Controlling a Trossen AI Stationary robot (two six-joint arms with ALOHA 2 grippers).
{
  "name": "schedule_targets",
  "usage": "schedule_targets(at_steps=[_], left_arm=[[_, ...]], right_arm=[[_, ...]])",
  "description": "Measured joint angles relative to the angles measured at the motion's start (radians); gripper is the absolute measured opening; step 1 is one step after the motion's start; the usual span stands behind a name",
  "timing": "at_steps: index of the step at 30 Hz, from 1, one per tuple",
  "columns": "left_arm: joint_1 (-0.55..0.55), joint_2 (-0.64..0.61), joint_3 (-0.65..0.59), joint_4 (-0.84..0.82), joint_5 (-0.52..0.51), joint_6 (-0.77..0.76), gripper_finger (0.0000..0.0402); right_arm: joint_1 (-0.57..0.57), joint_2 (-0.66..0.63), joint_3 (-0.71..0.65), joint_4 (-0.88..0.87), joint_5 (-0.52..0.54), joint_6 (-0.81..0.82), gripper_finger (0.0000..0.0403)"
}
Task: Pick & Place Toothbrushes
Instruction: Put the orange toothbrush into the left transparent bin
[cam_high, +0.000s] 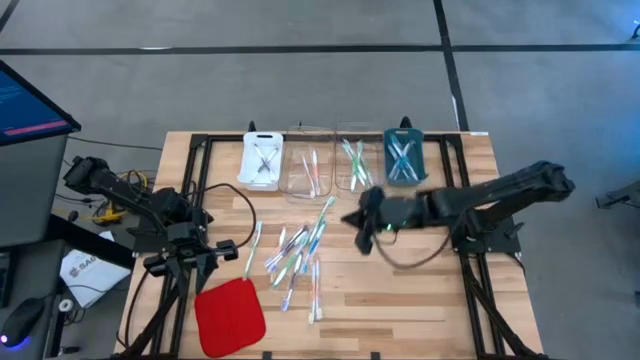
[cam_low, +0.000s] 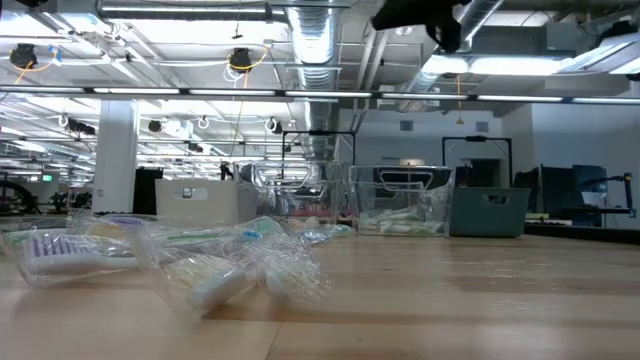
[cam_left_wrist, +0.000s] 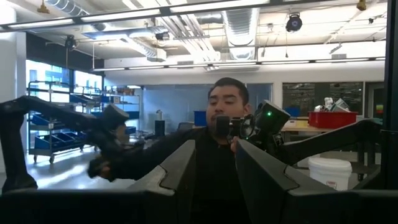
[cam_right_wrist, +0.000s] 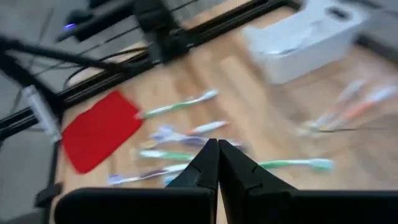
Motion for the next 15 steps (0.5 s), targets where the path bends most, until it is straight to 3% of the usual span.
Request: schedule_targets(at_steps=[9,15], left_arm=[[0.0,0.0,0.0,-0.001,-0.001,0.0,0.0108],[0.0,0.0,0.0,-0.001,-0.001,0.0,0.0108]], right_arm=[[0.11,0.21,0.0,0.097,-0.002,0.043,0.0],[0.147,0.309,0.0,0.082,-0.017,-0.052,0.0]])
